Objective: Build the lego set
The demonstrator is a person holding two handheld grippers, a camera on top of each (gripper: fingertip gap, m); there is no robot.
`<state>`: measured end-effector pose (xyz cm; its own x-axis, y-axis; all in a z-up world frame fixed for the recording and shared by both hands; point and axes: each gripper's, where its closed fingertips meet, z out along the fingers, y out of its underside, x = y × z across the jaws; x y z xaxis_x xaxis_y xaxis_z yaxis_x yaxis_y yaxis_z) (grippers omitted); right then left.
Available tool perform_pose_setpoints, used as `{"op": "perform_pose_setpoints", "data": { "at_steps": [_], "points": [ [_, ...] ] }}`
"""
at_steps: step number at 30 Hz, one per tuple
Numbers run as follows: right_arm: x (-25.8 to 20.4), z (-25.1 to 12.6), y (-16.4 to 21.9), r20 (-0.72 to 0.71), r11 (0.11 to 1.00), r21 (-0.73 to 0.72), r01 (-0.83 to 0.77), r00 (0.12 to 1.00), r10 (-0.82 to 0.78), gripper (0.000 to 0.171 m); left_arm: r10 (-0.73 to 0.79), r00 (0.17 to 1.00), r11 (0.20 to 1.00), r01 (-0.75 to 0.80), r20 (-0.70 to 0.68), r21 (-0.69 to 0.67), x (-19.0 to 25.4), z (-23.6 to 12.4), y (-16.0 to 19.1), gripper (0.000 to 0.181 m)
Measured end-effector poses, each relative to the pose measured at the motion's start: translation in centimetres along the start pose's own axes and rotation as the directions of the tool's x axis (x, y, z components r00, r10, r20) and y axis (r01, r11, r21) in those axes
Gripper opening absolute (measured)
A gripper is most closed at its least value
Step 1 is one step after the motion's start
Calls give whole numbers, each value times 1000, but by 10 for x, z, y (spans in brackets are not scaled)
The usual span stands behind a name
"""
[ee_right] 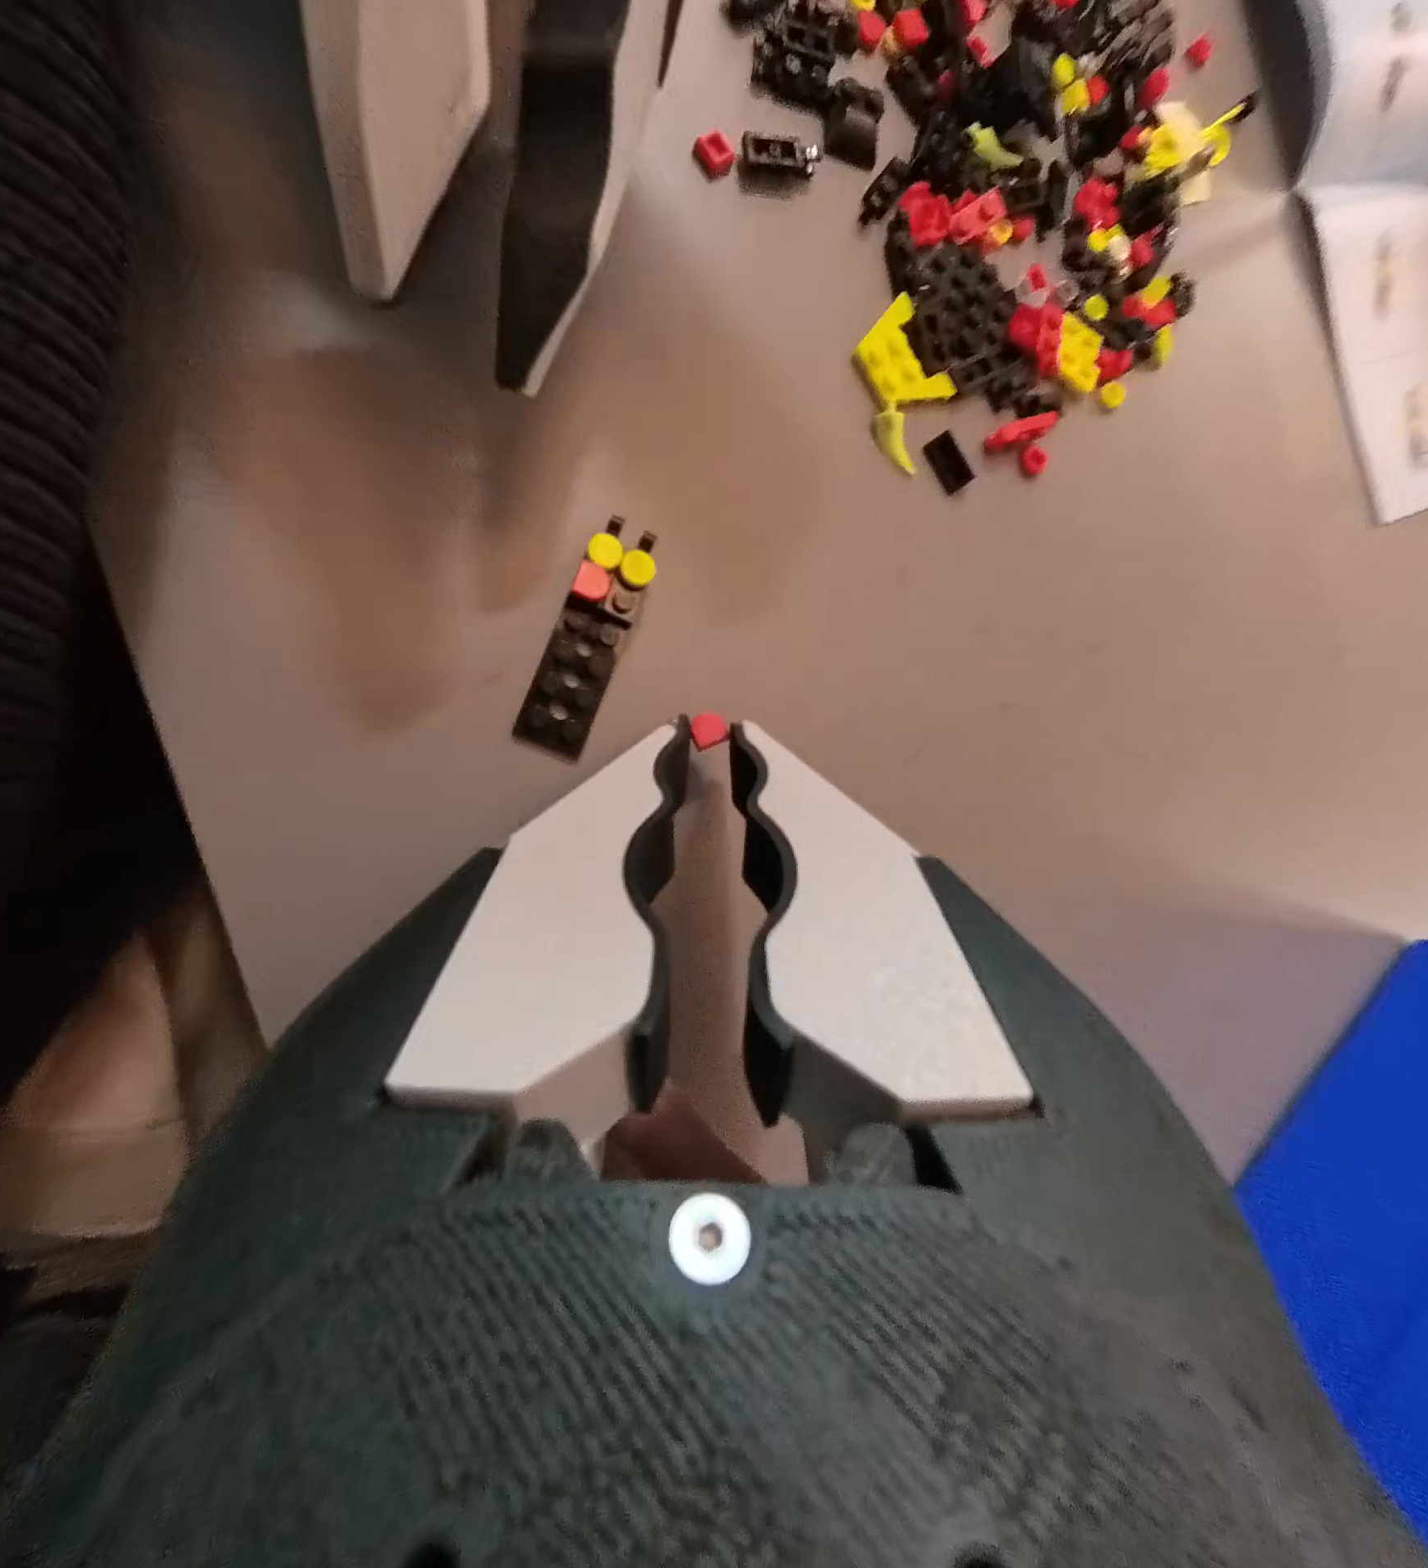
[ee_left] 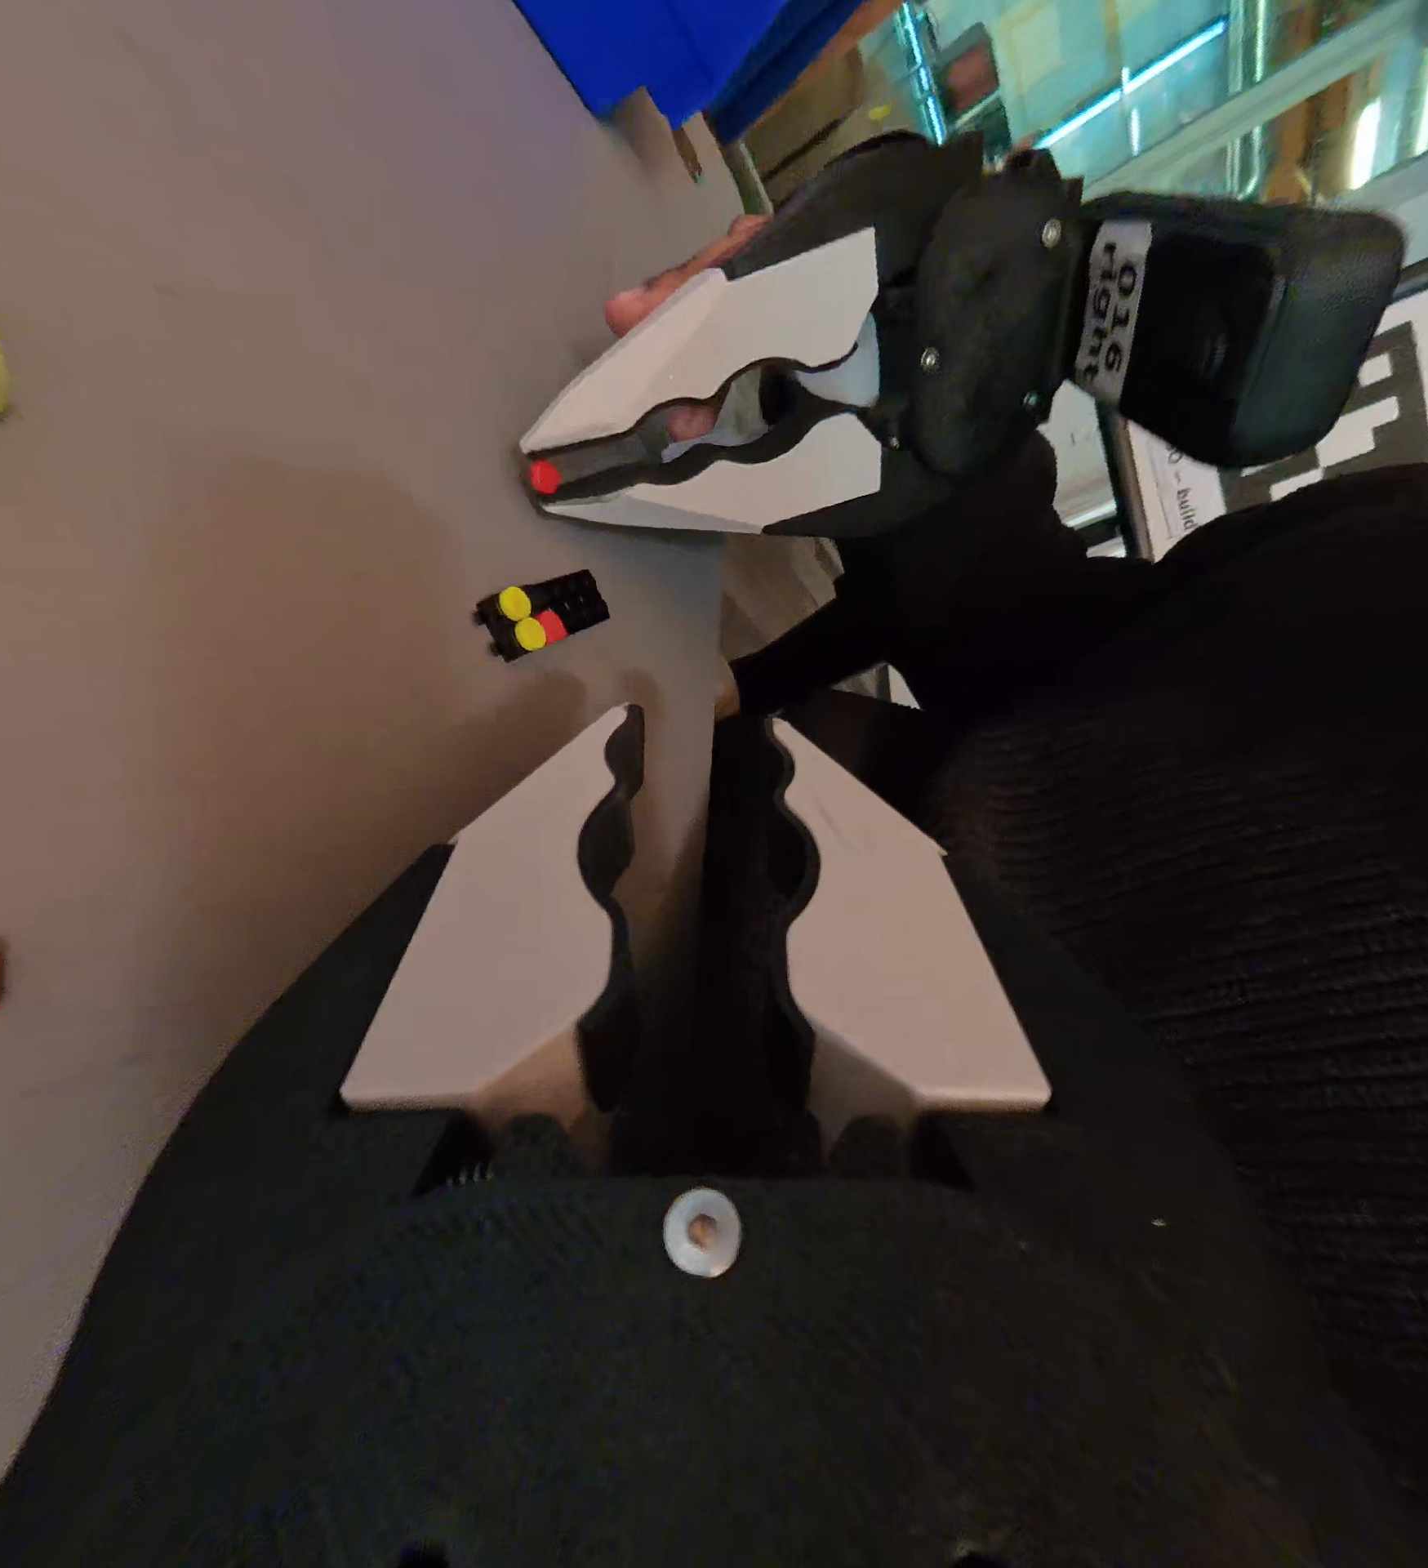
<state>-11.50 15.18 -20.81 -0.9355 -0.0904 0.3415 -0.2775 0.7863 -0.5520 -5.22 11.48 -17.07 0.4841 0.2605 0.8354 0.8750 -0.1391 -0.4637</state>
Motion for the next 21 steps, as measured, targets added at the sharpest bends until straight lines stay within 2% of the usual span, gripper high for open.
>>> {"op": "perform_pose_setpoints", "data": {
  "at_steps": [11, 16, 18, 20, 21],
  "points": [
    [17, 2, 9, -73, 997, -14, -81, 994, 80, 19, 16, 1000, 999, -15, 11, -28, -5, 2, 3, 24],
    [33, -12, 0, -125, 984, 78, -159, 978, 168, 23, 38, 999, 999, -37, 33, -37, -10, -1, 4, 24],
    [25, -14, -7, -67, 978, 106, -180, 980, 187, 24, 41, 998, 999, -39, 39, -35, -11, -2, 3, 24],
    [2, -12, -14, 62, 979, 86, -187, 981, 182, 24, 42, 998, 999, -41, 49, -31, -13, -2, 2, 24],
    [-6, -10, -13, 83, 986, 61, -158, 985, 153, 23, 42, 998, 999, -41, 52, -30, -14, -2, 2, 24]
  ]
}}
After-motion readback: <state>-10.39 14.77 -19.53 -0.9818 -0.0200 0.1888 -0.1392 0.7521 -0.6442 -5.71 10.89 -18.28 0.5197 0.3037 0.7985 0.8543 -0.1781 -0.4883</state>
